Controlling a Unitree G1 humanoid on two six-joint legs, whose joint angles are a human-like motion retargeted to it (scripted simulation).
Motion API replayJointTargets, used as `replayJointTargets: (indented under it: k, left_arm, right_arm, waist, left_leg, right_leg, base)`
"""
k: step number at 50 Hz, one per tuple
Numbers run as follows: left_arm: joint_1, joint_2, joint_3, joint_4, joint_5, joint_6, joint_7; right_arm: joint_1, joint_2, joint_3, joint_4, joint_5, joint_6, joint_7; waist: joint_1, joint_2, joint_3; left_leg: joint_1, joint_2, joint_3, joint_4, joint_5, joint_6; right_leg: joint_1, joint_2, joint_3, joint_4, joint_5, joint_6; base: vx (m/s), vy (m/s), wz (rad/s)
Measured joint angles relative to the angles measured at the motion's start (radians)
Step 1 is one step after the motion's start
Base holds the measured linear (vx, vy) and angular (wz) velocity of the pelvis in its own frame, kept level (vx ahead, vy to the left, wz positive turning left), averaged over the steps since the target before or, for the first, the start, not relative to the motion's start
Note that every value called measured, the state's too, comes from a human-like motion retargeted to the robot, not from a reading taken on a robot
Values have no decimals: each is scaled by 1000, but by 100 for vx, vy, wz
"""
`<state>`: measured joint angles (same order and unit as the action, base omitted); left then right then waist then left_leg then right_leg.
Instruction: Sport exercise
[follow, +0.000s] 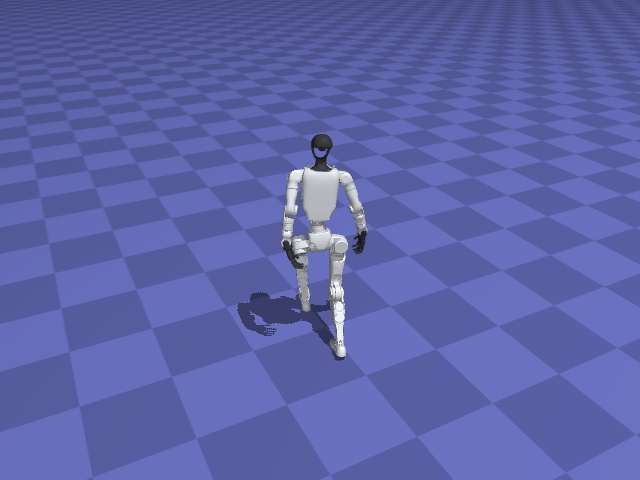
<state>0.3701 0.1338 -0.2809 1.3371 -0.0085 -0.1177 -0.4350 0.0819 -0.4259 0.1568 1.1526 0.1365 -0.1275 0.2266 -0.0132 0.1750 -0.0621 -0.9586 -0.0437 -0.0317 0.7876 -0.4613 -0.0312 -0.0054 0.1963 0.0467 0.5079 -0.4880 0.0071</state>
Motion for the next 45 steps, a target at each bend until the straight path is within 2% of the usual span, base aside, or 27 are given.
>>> replayJointTargets:
  k: [2,6,8,10,13,15,17,18,20,22,24,25,27,29,32,33,35,38,40,42,45]
  left_arm:
    - [-10,13,32,-21,-39,-1,27]
    - [-26,61,106,-77,-122,9,66]
    - [-28,78,139,-97,-156,15,71]
    - [-30,96,171,-114,-184,20,80]
    - [-40,120,210,-127,-213,20,112]
    - [-49,135,230,-136,-224,20,133]
    - [-64,143,245,-149,-223,21,154]
    - [-73,143,251,-157,-218,20,166]
    - [-116,143,262,-175,-202,26,189]
    - [-139,141,272,-206,-188,27,198]
    - [-152,145,275,-251,-181,26,196]
    - [-155,150,274,-275,-179,25,194]
    - [-154,166,261,-319,-180,19,180]
    - [-148,188,240,-356,-188,10,160]
    - [-138,220,201,-406,-198,0,122]
    - [-136,228,189,-425,-203,-2,108]
    - [-130,230,170,-459,-210,-8,89]
    - [-129,233,140,-521,-229,7,61]
    - [-147,226,122,-543,-242,35,41]
    - [-179,211,109,-535,-250,68,20]
    - [-228,188,103,-504,-269,105,-16]
  right_arm:
    - [-20,15,3,-9,20,0,-10]
    - [-27,59,15,-30,49,11,4]
    - [-11,72,26,-42,49,22,32]
    - [9,84,38,-56,45,35,65]
    - [33,95,48,-78,41,49,106]
    - [45,101,50,-93,38,56,127]
    - [54,109,47,-108,28,64,139]
    - [60,113,43,-114,21,66,141]
    - [59,120,19,-120,4,74,149]
    - [79,134,-2,-111,-9,76,153]
    - [106,142,-22,-92,-20,79,153]
    - [120,145,-32,-79,-25,83,153]
    - [146,156,-49,-49,-24,95,149]
    - [170,169,-64,-20,-14,111,149]
    - [204,184,-83,6,19,130,142]
    - [213,186,-88,9,32,135,136]
    - [230,189,-89,7,50,139,124]
    - [219,183,-81,-15,61,143,78]
    - [175,172,-66,-29,65,144,33]
    - [102,160,-44,-38,82,143,-13]
    - [-21,148,-21,-55,140,132,-72]
  waist:
    - [0,-22,-23]
    - [-11,-145,-77]
    - [-22,-195,-98]
    - [-34,-238,-106]
    - [-39,-259,-112]
    - [-43,-261,-108]
    - [-53,-263,-88]
    - [-62,-265,-76]
    - [-95,-307,-50]
    - [-116,-320,-36]
    - [-139,-310,-29]
    - [-150,-301,-28]
    - [-171,-277,-40]
    - [-183,-246,-63]
    - [-172,-172,-108]
    - [-163,-144,-118]
    - [-148,-118,-129]
    - [-115,-96,-129]
    - [-90,-101,-111]
    - [-57,-124,-89]
    - [-18,-179,-62]
  left_leg:
    - [-6,-24,16,18,35,13]
    - [65,-142,78,-11,195,25]
    - [113,-204,95,-7,259,26]
    - [165,-247,93,27,275,20]
    - [224,-253,78,160,171,50]
    - [258,-246,75,264,48,102]
    - [300,-257,76,349,-88,167]
    - [325,-272,76,377,-132,191]
    - [402,-350,75,352,-173,228]
    - [511,-375,41,302,-200,233]
    - [637,-355,14,222,-183,215]
    - [699,-338,-2,181,-161,198]
    - [790,-285,-33,116,-63,141]
    - [847,-223,-62,76,20,86]
    - [859,-92,-76,116,121,10]
    - [851,-43,-75,168,141,-7]
    - [840,19,-56,304,166,-23]
    - [803,133,-11,555,167,-16]
    - [755,216,32,698,125,34]
    - [689,265,81,764,36,102]
    - [596,246,165,695,-90,178]
  right_leg:
    - [-15,-22,24,93,21,26]
    - [-31,-110,117,265,129,142]
    - [-34,-138,148,367,266,218]
    - [-35,-120,147,480,465,255]
    - [-55,-81,80,643,685,255]
    - [-99,-77,35,781,744,255]
    - [-175,-102,15,951,702,255]
    - [-222,-123,20,1034,640,254]
    - [-336,-230,50,1167,456,236]
    - [-449,-343,17,1199,263,123]
    - [-542,-396,-26,1132,164,60]
    - [-580,-406,-48,1074,138,44]
    - [-631,-385,-89,892,146,56]
    - [-657,-321,-112,664,214,105]
    - [-648,-173,-118,307,388,197]
    - [-630,-127,-118,221,439,212]
    - [-638,-84,-120,240,446,206]
    - [-614,-81,-185,390,231,88]
    - [-581,-115,-233,488,49,2]
    - [-530,-165,-268,534,-41,-31]
    - [-442,-239,-294,509,-85,-16]
  base:
    - [78,14,34]
    - [88,14,73]
    - [90,5,108]
    - [92,-15,109]
    - [95,-19,87]
    - [94,-3,80]
    - [91,13,92]
    - [89,22,123]
    - [89,21,155]
    - [91,6,145]
    - [93,-3,149]
    - [95,-7,157]
    - [94,-10,163]
    - [92,-12,159]
    - [85,-12,137]
    - [77,-12,137]
    - [72,-13,153]
    - [65,-15,186]
    - [58,-16,212]
    - [50,-15,219]
    - [43,-10,199]
